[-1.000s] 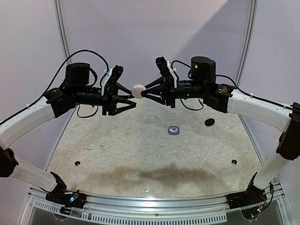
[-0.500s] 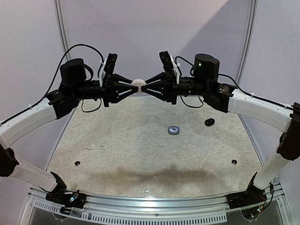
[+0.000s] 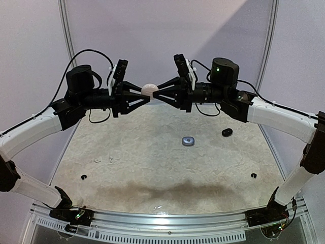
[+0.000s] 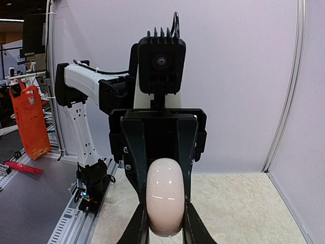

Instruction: Insert the wireless bluetooth earbuds into the charging case

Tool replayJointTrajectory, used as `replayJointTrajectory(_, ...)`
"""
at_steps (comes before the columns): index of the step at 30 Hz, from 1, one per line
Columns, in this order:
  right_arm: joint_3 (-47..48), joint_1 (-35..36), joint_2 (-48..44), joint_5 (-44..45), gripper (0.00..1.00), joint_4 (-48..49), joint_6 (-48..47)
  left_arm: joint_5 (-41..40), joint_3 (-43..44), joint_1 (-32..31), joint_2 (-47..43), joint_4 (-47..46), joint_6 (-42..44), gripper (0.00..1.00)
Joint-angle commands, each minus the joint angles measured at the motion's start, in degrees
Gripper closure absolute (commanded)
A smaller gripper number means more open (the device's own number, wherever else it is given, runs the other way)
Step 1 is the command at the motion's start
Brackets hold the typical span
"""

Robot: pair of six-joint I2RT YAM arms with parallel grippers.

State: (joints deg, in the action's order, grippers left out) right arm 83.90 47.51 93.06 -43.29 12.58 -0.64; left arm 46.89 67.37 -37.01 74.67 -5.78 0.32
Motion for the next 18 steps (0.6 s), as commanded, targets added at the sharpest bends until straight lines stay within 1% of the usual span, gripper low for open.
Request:
replayJointTrajectory(1,-0.8,-0.3,-1.5,0.5,1.00,1.6,0.4,1.3,-0.4,-0.8,0.8,-1.8,-0.1,0.78)
replayJointTrajectory(6,-0.8,-0.2,-1.2,0.4,1.00,1.9,2.2,1.6,-0.2,-0.8,0.8,-1.3,-0.1,1.00)
replayJointTrajectory(7,-0.8,-0.2,-1.2,0.7,0.96,1.8,2.2,1.5,-0.2,-0.9,0.9,-0.9,-0.1,1.00)
replayJointTrajectory(8,-0.7,-0.3,-1.1,1.4,0.87,1.4,2.2,1.3,-0.1,-0.9,0.9,-0.5,-0.1,1.00)
replayJointTrajectory(9,-0.5,-0.2,-1.1,2.1,0.76,0.7,2.4,1.2,0.1,-0.9,0.8,0.1,0.7,1.00)
replayJointTrajectory(11,0.5,-0.2,-0.8,4.1,0.60,-1.9,1.9,0.9,0.4,-1.0,0.7,1.6,3.2,1.00)
replayJointTrajectory(13,2.0,-0.2,-0.1,5.5,0.53,-4.1,1.6,-0.1,1.0,-1.3,0.6,3.5,6.3,1.00)
replayJointTrajectory(14,2.5,-0.2,0.3,5.8,0.51,-4.6,1.5,-0.5,1.1,-1.4,0.6,4.1,7.6,1.00)
replayJointTrajectory(18,3.7,0.0,1.6,7.4,0.51,-5.7,1.3,-0.3,1.7,-1.9,0.5,4.9,10.5,1.00)
